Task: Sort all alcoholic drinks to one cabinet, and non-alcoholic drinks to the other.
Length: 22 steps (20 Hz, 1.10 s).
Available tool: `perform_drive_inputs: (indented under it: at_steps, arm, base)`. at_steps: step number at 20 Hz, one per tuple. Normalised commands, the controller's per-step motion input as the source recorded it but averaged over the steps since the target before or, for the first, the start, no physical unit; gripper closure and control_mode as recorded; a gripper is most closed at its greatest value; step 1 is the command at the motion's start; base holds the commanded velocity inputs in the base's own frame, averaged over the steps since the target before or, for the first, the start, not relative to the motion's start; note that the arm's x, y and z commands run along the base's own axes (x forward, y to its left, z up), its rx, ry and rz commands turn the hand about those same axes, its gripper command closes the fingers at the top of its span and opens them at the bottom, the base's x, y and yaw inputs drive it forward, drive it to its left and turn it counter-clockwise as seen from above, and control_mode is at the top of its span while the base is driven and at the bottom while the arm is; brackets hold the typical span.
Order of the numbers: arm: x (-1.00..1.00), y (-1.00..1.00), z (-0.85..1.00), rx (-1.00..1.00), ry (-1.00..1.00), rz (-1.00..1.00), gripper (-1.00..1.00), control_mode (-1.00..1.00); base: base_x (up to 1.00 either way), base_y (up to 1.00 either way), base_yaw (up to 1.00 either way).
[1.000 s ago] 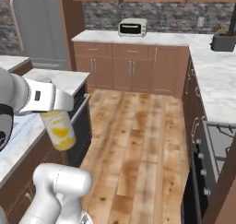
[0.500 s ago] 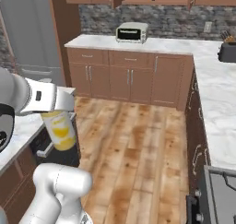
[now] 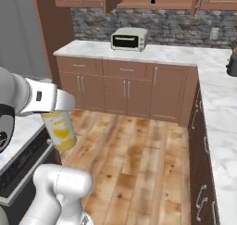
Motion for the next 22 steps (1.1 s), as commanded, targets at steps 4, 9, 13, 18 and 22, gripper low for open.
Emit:
perform_drive_inputs:
  at_steps: [4,9,13,18,22]
  arm:
    - [0.0,0.0,0.0,0.0,0.0,0.0,1.0,1.0]
    - [0.0,0.0,0.0,0.0,0.0,0.0,1.0,1.0]
    - [0.0,0.0,0.0,0.0,0.0,0.0,1.0,1.0]
    - [0.0,0.0,0.0,0.0,0.0,0.0,1.0,1.0]
    - [0.0,0.0,0.0,0.0,0.0,0.0,1.0,1.0]
  base:
    - [1.0,-0.29,0.0]
    - [1.0,-0.3,0.0]
    - [1.0,-0.3,0.0]
    - [1.0,-0.33,0.01]
    - [0.96,-0.38,0.01]
